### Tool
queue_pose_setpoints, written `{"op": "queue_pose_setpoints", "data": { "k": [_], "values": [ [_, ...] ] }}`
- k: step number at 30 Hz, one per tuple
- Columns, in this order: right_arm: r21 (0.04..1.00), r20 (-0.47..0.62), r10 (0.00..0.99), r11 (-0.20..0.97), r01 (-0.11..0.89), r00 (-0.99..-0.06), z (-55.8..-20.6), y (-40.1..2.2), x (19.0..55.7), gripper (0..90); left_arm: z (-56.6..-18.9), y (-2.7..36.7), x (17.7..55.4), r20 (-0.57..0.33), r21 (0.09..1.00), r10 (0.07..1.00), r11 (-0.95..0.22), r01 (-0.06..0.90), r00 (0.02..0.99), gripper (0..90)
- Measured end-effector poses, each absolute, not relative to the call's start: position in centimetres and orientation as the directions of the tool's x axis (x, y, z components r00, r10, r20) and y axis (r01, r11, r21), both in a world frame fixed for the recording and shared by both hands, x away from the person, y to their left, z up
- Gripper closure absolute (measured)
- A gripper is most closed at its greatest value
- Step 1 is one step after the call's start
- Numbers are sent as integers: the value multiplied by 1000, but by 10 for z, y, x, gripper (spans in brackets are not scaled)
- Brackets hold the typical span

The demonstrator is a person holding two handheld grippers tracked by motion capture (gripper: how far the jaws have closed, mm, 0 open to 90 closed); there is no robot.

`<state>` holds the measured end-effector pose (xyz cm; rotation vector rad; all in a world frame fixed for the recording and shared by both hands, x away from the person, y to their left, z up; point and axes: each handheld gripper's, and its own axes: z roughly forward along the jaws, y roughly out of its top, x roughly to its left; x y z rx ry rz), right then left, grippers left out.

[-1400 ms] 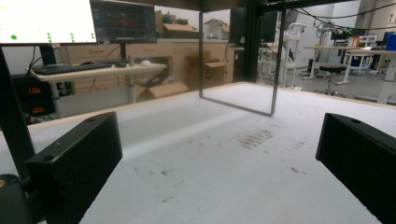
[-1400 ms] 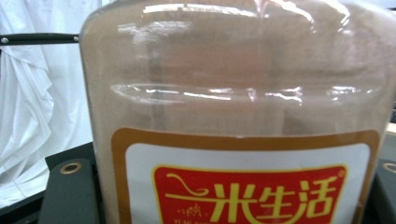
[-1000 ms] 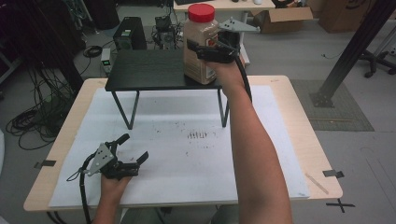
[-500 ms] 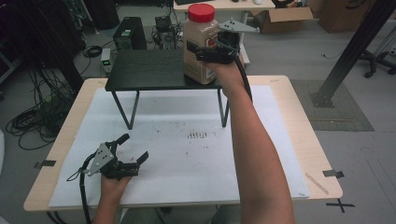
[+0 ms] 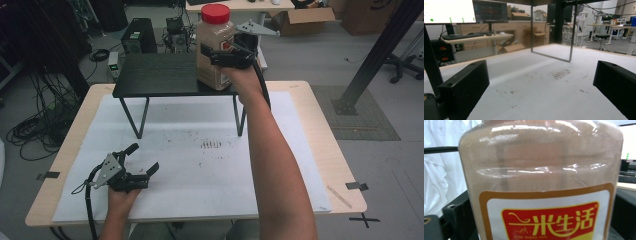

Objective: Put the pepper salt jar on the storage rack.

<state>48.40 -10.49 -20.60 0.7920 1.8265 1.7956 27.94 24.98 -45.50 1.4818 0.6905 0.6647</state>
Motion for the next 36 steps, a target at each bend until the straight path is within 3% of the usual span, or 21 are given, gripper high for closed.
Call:
{"op": "queue_pose_setpoints", "data": {
  "k": [8,36],
  "values": [
    [993,108,681,-36,115,-724,-205,-111,481,0,-455,250,280,-8,1000,761,-9,23,648,6],
    [996,88,648,-59,65,-757,-191,-146,439,0,-455,250,280,-7,1000,760,-11,24,650,3]
  ]
}}
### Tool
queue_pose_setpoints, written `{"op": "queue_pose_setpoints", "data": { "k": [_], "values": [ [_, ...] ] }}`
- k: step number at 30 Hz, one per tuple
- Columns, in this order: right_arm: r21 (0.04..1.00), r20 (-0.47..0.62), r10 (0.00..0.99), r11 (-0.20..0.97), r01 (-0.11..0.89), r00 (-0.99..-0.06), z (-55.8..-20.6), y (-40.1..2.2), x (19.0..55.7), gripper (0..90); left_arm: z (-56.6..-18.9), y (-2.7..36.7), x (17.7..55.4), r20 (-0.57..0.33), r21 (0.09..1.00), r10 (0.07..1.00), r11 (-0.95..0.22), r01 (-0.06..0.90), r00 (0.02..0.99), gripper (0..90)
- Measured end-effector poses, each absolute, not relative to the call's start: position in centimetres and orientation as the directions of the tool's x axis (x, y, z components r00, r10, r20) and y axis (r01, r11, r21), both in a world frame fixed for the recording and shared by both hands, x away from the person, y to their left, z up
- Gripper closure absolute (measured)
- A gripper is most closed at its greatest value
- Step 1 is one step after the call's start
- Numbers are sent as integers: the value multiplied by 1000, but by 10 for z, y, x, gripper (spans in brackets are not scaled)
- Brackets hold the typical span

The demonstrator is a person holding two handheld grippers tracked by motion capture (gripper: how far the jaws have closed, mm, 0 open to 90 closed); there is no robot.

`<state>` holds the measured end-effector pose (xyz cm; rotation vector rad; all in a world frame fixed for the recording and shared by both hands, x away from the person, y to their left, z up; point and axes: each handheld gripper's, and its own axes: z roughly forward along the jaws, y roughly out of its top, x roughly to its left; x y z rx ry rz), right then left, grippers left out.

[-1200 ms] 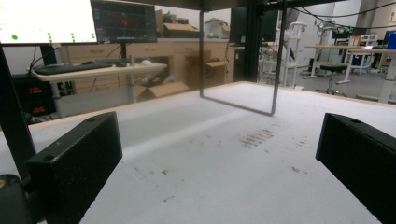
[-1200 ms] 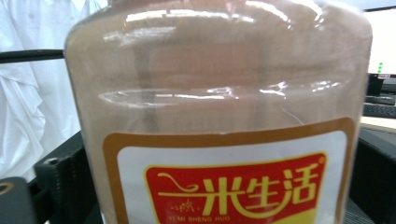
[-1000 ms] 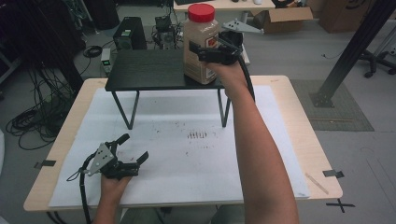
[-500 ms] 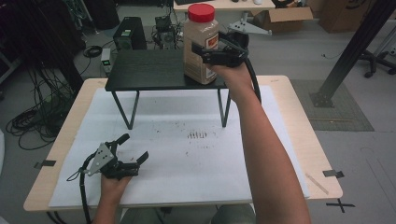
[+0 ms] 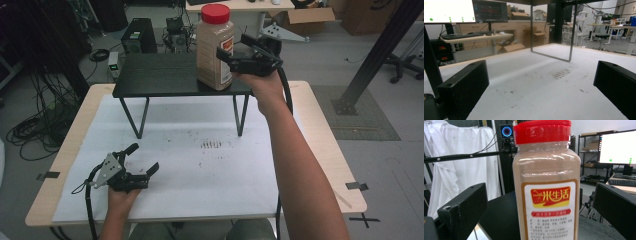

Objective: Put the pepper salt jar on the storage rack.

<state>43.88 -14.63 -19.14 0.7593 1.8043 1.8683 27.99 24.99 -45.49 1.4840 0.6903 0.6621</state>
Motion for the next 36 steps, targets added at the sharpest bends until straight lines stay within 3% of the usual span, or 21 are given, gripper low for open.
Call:
{"op": "queue_pose_setpoints", "data": {
  "k": [11,36],
  "values": [
    [999,48,602,-19,46,-797,-197,-159,418,0,-455,250,280,-8,1000,761,-11,25,649,3],
    [1000,9,537,3,12,-844,-248,-174,370,0,-455,250,280,-10,1000,760,-9,27,649,3]
  ]
}}
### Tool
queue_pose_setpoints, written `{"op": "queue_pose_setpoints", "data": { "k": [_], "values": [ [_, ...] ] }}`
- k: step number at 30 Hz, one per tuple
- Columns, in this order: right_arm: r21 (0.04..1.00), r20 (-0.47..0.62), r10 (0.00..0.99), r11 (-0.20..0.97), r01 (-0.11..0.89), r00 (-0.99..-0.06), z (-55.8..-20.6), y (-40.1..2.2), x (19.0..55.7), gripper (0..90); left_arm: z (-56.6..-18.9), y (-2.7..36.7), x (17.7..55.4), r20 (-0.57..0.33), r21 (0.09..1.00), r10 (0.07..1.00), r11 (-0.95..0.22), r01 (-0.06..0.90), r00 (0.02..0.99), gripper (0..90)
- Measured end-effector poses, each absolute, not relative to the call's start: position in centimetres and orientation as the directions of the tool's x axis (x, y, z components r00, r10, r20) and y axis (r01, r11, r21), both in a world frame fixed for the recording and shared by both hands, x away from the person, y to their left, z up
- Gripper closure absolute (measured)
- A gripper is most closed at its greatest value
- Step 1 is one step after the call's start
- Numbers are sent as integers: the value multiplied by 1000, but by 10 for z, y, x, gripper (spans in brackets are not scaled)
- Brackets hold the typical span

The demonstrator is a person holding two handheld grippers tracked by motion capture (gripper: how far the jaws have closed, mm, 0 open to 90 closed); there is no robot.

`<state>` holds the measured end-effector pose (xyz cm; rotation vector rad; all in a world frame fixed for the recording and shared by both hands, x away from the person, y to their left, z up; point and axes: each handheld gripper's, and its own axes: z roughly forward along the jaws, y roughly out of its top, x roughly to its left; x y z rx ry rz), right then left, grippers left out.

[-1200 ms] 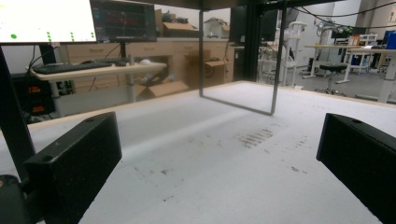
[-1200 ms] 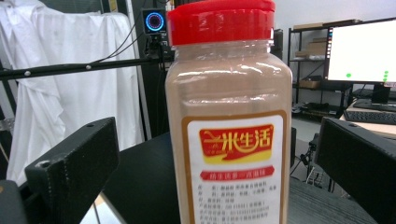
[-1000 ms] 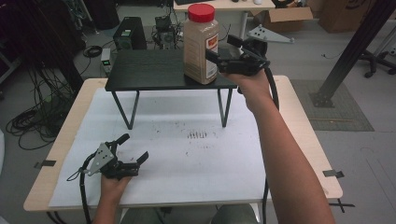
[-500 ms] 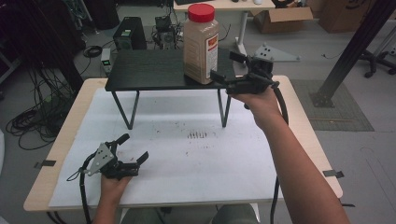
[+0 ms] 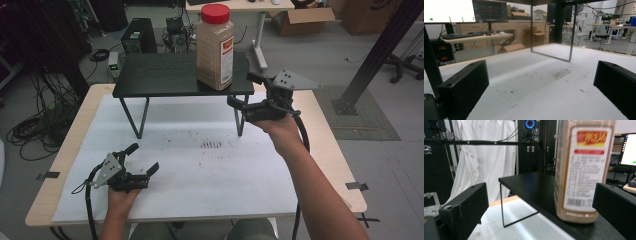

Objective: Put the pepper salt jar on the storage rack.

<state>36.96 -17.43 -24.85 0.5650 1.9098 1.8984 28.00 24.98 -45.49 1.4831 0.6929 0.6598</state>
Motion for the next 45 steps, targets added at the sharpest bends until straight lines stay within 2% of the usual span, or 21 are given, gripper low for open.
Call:
{"op": "queue_pose_setpoints", "data": {
  "k": [22,31,36,45],
  "values": [
    [998,53,547,-11,56,-835,-320,-183,357,0,-455,250,280,-11,1000,760,-9,27,650,3],
    [995,92,574,-28,93,-814,-355,-192,356,0,-455,250,280,-10,1000,760,-9,26,649,3],
    [988,131,585,-14,151,-800,-383,-194,359,0,-455,250,280,-10,1000,760,-8,26,650,3],
    [984,149,590,-10,177,-794,-404,-194,359,0,-455,250,280,-12,1000,760,-7,27,650,3]
  ]
}}
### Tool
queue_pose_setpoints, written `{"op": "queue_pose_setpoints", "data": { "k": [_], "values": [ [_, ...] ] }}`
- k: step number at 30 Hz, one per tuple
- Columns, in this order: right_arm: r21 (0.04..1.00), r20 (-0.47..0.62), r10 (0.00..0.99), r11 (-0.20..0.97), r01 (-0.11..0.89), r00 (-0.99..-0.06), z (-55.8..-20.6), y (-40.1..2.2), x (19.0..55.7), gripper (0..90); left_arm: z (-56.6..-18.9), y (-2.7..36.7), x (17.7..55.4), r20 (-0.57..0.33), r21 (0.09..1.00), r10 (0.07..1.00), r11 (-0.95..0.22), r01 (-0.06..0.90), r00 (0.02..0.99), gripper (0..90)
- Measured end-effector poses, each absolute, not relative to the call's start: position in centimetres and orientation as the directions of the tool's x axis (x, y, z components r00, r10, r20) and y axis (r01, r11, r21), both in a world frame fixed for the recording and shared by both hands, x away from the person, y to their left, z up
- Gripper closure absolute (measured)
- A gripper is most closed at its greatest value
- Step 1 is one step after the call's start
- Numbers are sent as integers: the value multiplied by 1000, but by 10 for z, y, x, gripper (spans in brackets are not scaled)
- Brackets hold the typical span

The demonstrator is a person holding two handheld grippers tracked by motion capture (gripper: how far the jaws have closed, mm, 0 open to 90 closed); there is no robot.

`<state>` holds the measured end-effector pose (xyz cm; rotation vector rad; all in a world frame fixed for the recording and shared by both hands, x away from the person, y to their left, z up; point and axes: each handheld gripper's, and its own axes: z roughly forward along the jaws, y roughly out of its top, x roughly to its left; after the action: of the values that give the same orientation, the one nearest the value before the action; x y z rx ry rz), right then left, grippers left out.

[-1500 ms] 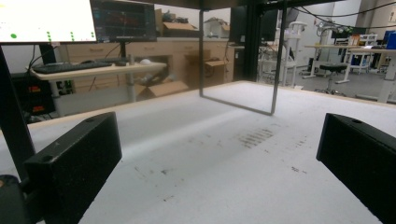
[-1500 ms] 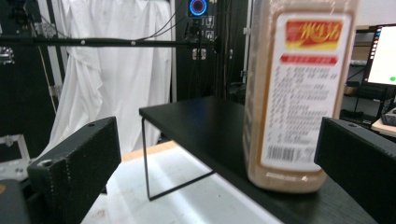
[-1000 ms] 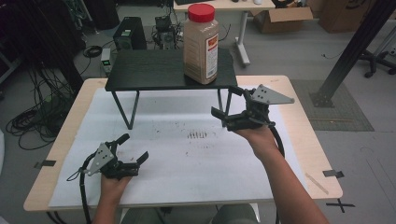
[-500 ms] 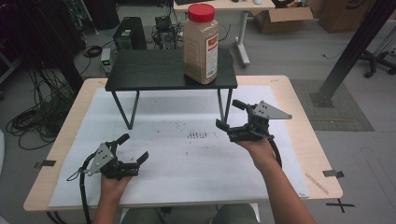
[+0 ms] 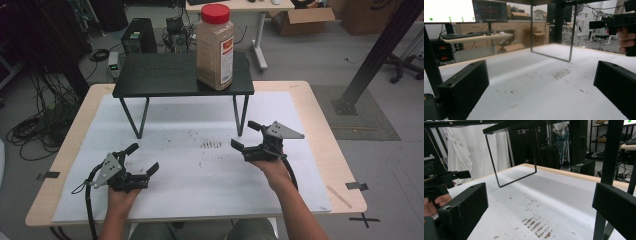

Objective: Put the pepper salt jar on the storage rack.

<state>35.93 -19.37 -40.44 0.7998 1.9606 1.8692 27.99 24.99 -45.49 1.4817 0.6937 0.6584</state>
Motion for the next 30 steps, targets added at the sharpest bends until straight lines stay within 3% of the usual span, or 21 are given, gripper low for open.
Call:
{"op": "queue_pose_setpoints", "data": {
  "k": [18,30],
  "values": [
    [976,169,604,6,216,-779,-442,-185,357,1,-455,250,280,-10,1000,760,-8,26,650,3],
    [987,131,606,-5,161,-785,-450,-185,350,0,-455,250,280,-10,1000,760,-9,26,650,3]
  ]
}}
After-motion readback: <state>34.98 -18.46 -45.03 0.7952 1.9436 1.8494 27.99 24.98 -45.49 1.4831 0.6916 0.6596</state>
